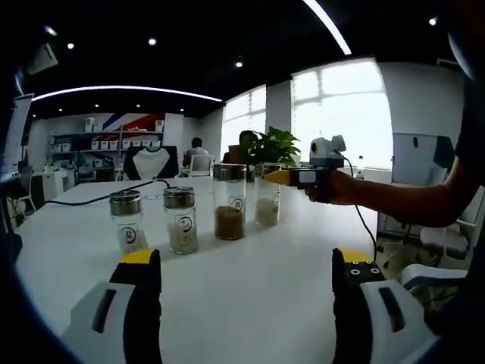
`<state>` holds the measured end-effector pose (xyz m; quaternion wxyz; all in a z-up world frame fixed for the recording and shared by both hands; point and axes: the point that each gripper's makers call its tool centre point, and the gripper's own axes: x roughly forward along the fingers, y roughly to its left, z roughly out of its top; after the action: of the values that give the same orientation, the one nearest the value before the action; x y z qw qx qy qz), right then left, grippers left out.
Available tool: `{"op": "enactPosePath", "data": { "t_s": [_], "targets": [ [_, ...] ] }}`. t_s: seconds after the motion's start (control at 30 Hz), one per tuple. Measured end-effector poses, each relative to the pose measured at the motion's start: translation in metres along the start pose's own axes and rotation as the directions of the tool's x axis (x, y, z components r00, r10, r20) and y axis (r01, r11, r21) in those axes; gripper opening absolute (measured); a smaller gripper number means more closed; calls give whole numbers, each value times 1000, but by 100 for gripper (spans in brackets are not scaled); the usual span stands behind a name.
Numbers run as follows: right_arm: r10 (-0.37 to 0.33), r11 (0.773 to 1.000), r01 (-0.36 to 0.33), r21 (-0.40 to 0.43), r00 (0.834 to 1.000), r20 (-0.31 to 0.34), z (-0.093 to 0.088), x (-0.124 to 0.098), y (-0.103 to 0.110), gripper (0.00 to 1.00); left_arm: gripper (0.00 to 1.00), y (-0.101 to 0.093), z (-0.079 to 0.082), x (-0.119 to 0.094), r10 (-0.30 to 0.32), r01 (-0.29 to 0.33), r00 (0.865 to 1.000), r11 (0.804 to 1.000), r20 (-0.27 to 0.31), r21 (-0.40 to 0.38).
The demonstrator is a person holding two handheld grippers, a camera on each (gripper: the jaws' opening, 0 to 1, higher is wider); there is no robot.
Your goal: Rotate the seasoning bottle until the label or dispensing opening points toward the visible target arrow and the bottle remains upright within the marked orientation range
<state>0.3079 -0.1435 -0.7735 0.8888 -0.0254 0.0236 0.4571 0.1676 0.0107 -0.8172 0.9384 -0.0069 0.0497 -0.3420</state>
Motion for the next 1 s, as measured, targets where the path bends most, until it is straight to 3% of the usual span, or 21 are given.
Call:
{"op": "enactPosePath", "data": {
  "t_s": [0.17, 1.0],
  "targets": [
    [10, 1000, -10, 0, 1000, -11, 0, 4, 4, 37, 99, -2, 4, -4, -1, 1, 1000, 1000, 26, -25],
    [14, 1000, -14, -1, 1000, -7, 0, 0, 3, 37, 98, -1, 8, -23, 24, -24, 999, 1000, 36, -11]
  ]
}}
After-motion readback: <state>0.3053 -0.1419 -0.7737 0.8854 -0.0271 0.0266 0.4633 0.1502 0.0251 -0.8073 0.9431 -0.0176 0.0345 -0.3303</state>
